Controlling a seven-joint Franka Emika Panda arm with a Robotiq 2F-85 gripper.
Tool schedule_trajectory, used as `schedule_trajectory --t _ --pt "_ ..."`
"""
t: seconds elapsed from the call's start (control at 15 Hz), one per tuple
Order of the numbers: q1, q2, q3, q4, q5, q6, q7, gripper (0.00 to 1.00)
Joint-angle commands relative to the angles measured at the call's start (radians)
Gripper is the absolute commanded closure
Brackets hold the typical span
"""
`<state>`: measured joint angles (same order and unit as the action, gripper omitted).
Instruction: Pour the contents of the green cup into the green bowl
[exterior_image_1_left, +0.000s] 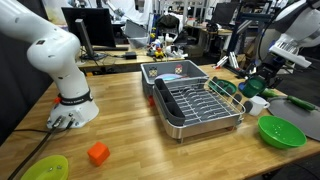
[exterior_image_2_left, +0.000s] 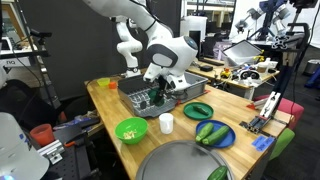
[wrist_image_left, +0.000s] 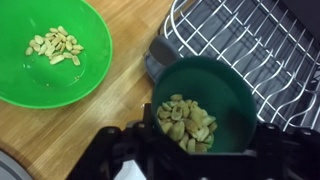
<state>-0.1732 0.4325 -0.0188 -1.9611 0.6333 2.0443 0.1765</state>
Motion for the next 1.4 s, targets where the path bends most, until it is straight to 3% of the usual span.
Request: schedule_trajectory --t 0.0,0.33,0.4,0.8,1.33 --pt "0.015 0.000 -0.016 0.000 0.006 -0.005 -0.004 0.23" --pt "0.015 0.000 -0.016 -0.001 0.006 -0.005 -0.005 0.23" --pt "0.015 0.000 -0.016 -0.001 0.006 -0.005 -0.005 0.48" --pt "0.014 -0.053 -0.056 -0.072 -0.032 -0.006 0.034 0.48" --pt "0.020 -0.241 -0.101 -0.262 -0.104 0.031 0.108 0.48"
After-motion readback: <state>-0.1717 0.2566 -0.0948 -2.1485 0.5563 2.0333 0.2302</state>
